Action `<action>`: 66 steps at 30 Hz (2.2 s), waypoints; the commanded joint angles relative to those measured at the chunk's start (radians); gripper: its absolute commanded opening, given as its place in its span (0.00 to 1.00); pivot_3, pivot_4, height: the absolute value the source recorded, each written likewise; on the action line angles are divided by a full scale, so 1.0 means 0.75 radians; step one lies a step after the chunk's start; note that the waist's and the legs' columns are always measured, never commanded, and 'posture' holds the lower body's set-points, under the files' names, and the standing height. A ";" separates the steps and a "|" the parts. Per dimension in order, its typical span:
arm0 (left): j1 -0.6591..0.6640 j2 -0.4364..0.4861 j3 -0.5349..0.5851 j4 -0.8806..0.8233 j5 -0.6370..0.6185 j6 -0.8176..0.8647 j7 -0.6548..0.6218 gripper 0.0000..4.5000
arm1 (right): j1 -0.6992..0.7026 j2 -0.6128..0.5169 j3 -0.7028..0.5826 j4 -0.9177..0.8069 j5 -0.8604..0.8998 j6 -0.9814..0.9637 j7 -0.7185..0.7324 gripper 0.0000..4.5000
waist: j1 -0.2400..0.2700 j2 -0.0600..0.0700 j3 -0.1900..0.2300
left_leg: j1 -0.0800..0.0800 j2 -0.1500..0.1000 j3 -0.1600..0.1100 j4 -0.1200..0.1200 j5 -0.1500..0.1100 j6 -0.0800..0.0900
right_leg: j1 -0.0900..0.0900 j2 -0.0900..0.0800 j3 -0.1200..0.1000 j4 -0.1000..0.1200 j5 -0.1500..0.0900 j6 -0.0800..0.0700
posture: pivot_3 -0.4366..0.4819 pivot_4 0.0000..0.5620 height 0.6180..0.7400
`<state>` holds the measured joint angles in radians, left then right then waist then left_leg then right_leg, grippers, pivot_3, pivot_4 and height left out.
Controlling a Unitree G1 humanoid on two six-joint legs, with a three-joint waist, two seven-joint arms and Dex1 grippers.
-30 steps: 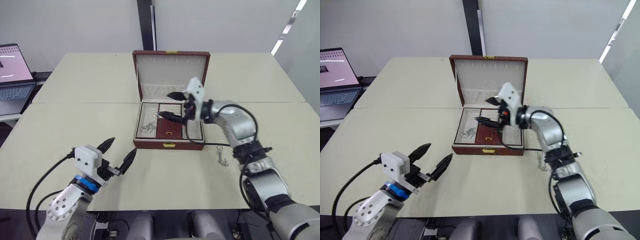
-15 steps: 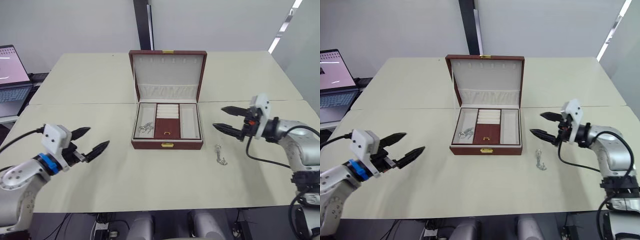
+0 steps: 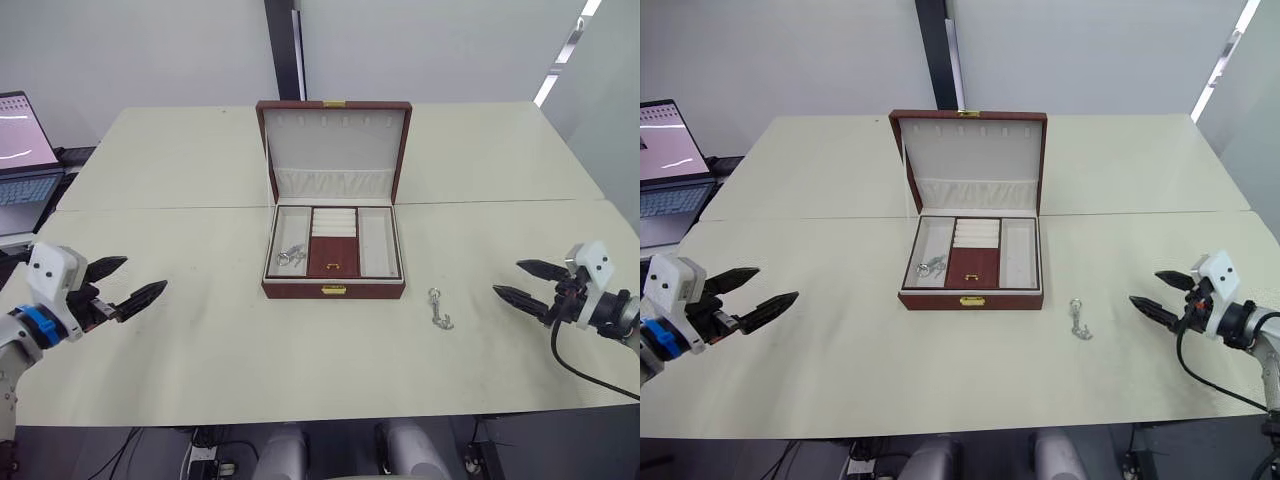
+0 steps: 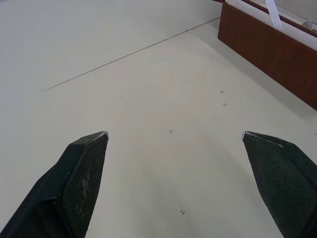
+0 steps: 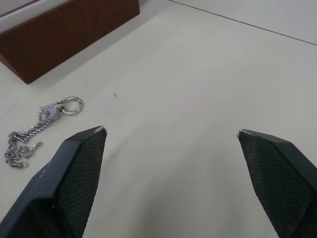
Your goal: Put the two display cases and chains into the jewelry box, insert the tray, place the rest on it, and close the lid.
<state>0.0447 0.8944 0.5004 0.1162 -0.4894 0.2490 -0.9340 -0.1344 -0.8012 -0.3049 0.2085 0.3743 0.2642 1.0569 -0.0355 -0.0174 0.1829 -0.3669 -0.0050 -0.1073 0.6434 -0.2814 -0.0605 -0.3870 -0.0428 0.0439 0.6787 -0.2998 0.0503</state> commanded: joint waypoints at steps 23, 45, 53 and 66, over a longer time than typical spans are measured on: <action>0.017 -0.025 -0.008 -0.108 -0.010 -0.027 -0.019 1.00 | 0.021 0.006 -0.045 -0.120 0.069 0.002 -0.077 1.00 | 0.003 0.000 0.000 | 0.000 0.000 0.000 0.000 0.000 0.000 | 0.000 0.000 0.000 0.000 0.000 0.000 | 0.48 0.27 1.00; -0.138 -0.156 -0.716 -0.600 0.044 -0.031 -0.326 1.00 | 0.378 0.310 0.253 -0.778 -0.053 0.133 -0.475 1.00 | 0.004 0.000 0.000 | 0.001 -0.001 0.000 0.001 0.000 0.000 | 0.002 0.000 0.001 0.001 0.000 0.000 | 0.48 0.27 1.00; -0.129 -0.171 -0.747 -0.588 0.072 -0.076 -0.341 1.00 | 0.404 0.369 0.338 -0.720 -0.163 0.099 -0.568 1.00 | 0.003 0.000 0.000 | 0.001 0.000 -0.001 0.001 0.000 0.000 | 0.002 0.001 0.000 0.001 0.000 0.000 | 0.48 0.27 1.00; -0.138 -0.185 -0.751 -0.630 0.072 -0.039 -0.309 1.00 | 0.416 0.342 0.437 -0.642 -0.281 0.099 -0.591 0.80 | 0.002 -0.007 -0.005 | 0.004 0.001 -0.001 0.002 0.000 0.000 | 0.005 0.002 0.000 0.001 0.000 0.000 | 0.48 0.27 1.00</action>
<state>-0.0524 0.7597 -0.0628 -0.3156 -0.4304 0.2163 -1.1733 0.1517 -0.5378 0.0018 -0.3165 0.1825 0.3184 0.6099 -0.0339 -0.0228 0.1789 -0.3636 -0.0041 -0.1086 0.6445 -0.2814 -0.0606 -0.3830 -0.0409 0.0438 0.6792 -0.2998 0.0505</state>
